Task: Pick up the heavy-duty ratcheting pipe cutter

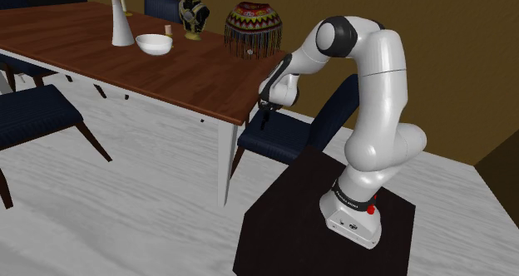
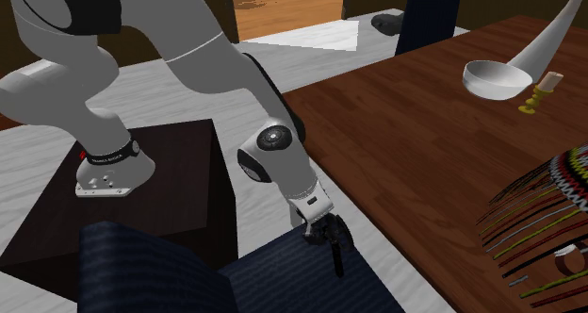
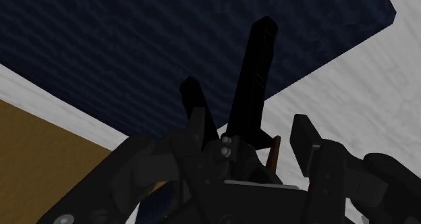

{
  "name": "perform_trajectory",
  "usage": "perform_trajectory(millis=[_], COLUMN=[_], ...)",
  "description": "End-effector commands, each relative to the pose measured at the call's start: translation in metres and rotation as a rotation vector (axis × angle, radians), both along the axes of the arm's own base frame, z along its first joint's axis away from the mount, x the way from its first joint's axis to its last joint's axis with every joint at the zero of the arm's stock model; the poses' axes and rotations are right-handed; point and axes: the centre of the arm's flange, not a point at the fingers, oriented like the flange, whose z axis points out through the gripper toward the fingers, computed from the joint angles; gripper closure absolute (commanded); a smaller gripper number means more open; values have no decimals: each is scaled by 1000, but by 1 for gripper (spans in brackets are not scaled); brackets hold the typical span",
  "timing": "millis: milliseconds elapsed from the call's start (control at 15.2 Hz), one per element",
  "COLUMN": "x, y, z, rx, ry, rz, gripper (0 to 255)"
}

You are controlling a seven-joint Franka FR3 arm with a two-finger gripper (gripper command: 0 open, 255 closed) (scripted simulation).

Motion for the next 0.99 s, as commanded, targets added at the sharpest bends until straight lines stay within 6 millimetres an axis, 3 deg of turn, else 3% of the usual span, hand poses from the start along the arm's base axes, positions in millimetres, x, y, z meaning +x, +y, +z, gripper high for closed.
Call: perform_trajectory(millis=[0,528,924], x=[0,0,0], y=[0,0,0], z=[-1,-1,30], rx=[0,0,0], ry=[0,0,0], rz=[0,0,0], gripper=[255,255,255])
